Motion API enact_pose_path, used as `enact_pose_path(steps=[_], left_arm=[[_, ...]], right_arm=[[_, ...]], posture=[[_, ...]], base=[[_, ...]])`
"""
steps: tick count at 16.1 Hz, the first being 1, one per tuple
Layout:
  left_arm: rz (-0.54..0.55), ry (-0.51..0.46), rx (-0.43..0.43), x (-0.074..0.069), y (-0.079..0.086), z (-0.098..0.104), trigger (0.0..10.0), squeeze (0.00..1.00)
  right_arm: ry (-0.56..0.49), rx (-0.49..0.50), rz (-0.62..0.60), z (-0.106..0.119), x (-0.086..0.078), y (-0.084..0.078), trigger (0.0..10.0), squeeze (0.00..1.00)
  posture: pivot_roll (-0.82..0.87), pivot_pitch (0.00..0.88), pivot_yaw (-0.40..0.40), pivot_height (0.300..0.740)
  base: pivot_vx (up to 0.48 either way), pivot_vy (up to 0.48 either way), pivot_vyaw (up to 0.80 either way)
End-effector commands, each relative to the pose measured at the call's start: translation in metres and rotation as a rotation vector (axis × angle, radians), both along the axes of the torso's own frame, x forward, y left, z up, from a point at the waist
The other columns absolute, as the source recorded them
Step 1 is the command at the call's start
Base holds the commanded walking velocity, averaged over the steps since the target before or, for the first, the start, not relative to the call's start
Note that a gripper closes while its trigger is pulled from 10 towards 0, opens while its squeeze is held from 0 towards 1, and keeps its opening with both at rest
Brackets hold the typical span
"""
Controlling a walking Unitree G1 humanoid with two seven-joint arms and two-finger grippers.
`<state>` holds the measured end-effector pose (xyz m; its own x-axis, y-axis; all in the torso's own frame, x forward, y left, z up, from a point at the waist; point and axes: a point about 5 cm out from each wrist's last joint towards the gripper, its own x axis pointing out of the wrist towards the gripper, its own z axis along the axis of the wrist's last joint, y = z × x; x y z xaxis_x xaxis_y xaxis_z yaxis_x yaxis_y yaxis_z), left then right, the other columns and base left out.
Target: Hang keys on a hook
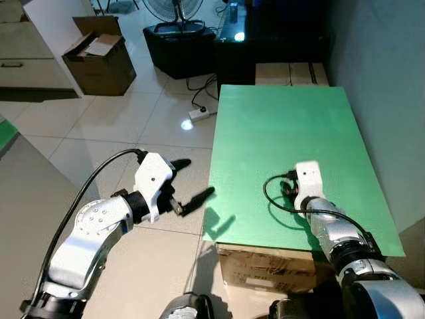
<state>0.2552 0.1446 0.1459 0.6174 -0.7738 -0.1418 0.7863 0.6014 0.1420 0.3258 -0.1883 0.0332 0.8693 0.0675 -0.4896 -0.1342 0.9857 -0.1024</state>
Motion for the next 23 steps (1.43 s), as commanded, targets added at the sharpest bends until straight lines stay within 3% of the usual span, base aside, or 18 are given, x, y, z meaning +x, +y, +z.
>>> enact_pose_path(steps=[1,5,11,15,16,23], left_arm=[[-0.021,0.019,0.016,-0.004,0.0,-0.002,10.0,0.0],[-0.024,0.02,0.045,-0.007,0.003,0.003,10.0,0.0],[-0.024,0.004,0.069,-0.008,0.009,0.016,10.0,0.0],[-0.084,0.067,0.079,-0.027,0.01,0.013,10.0,0.0],[-0.083,0.07,0.083,-0.029,0.01,0.012,10.0,0.0],[-0.027,0.081,0.1,-0.034,0.016,0.013,10.0,0.0]], right_arm=[[0.003,-0.019,0.018,0.004,0.004,0.0,10.0,1.0],[0.013,-0.063,-0.024,0.009,0.009,-0.014,10.0,1.0],[-0.005,-0.007,-0.016,0.015,0.013,-0.018,10.0,1.0],[0.009,-0.007,0.009,0.007,0.009,-0.011,10.0,1.0],[0.017,-0.011,0.011,0.006,0.008,-0.011,10.0,0.0],[0.057,-0.019,0.005,0.004,0.008,-0.006,10.0,0.0]], posture=[[0.03,0.116,0.136,0.74],[0.08,0.161,0.132,0.74],[0.14,0.196,0.157,0.74],[0.16,0.215,0.167,0.74],[0.17,0.22,0.163,0.74],[0.19,0.251,0.143,0.74]], base=[[0.0,0.0,0.0],[0.0,0.0,0.0],[0.0,0.0,0.0],[0.0,0.0,0.0],[0.0,0.0,0.0],[0.0,0.0,0.0]])
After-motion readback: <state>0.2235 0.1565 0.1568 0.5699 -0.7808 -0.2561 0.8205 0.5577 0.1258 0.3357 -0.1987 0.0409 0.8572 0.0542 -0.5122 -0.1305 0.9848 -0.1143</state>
